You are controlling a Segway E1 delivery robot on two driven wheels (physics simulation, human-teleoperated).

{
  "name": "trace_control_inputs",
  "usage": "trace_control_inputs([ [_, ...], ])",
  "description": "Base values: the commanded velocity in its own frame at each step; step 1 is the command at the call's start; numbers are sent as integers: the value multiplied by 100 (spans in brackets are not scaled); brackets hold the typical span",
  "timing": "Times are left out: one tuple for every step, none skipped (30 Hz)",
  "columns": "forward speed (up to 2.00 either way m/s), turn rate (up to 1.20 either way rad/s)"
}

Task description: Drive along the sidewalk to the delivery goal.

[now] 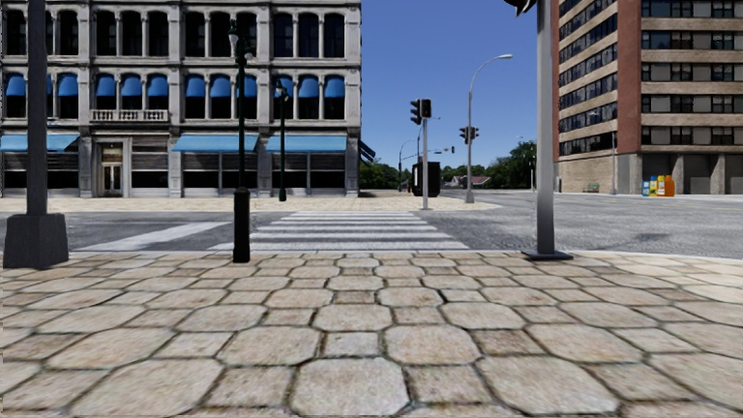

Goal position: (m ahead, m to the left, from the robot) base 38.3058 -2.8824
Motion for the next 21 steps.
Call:
trace_control_inputs([
  [200, 0],
  [200, 0],
  [200, 0],
  [200, 0],
  [200, 0],
  [200, 0],
  [200, 0],
  [200, 0],
  [200, 0],
  [200, 0],
  [200, 0],
  [200, 0],
  [200, 0],
  [200, 0],
  [200, 0],
  [200, 0],
  [200, 0],
  [200, 0],
  [200, 0],
  [200, 0],
  [200, 0],
])
